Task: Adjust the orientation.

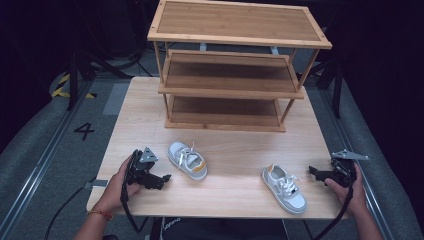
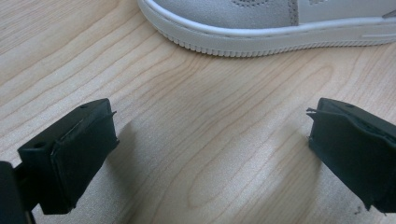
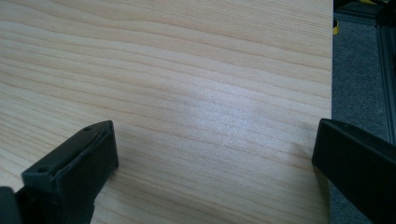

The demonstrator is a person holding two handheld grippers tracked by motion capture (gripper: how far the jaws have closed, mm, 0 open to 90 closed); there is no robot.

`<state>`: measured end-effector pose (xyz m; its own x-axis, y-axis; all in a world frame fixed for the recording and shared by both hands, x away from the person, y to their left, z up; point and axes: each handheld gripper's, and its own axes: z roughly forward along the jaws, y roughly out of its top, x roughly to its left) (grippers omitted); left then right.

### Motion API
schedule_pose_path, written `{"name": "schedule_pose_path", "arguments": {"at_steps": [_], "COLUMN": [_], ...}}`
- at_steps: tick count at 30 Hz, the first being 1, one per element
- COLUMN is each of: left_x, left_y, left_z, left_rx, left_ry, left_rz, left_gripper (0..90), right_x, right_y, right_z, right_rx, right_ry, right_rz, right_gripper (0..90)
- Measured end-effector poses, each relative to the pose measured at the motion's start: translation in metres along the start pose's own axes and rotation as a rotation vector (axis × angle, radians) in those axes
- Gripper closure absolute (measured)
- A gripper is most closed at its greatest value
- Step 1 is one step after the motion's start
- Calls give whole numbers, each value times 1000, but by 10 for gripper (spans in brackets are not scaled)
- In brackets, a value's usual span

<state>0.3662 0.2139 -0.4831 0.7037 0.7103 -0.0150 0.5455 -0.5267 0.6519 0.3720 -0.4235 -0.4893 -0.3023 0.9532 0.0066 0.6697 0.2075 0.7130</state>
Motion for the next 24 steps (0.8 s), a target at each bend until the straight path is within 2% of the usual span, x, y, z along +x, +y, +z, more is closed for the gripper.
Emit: {"name": "schedule_pose_path", "arguments": {"at_steps": [3, 10, 14, 15, 17, 20, 21, 24], "left_x": [-3, -6, -13, -16, -24, -34, -38, -51], "left_y": [1, 2, 4, 5, 9, 17, 21, 33], "left_z": [1, 0, -7, -7, -14, -23, -25, -31], "left_rx": [-3, 12, 17, 22, 21, -6, -15, -17], "left_ry": [12, 18, 13, 6, -43, -76, -64, -40], "left_rz": [-15, -19, 2, 4, 53, 96, 113, 124], "left_gripper": [6, 15, 187, 173, 178, 173, 170, 209], "right_x": [0, 0, 0, 0, 0, 0, 0, 0], "right_y": [0, 0, 0, 0, 0, 0, 0, 0], "right_z": [0, 0, 0, 0, 0, 0, 0, 0], "right_rx": [0, 0, 1, 1, 1, 1, 1, 1], "right_ry": [0, 1, 2, 2, 2, 2, 2, 2], "right_rz": [0, -1, -5, -4, -4, -5, -4, -5], "right_gripper": [4, 4, 4, 4, 4, 4, 4, 4]}}
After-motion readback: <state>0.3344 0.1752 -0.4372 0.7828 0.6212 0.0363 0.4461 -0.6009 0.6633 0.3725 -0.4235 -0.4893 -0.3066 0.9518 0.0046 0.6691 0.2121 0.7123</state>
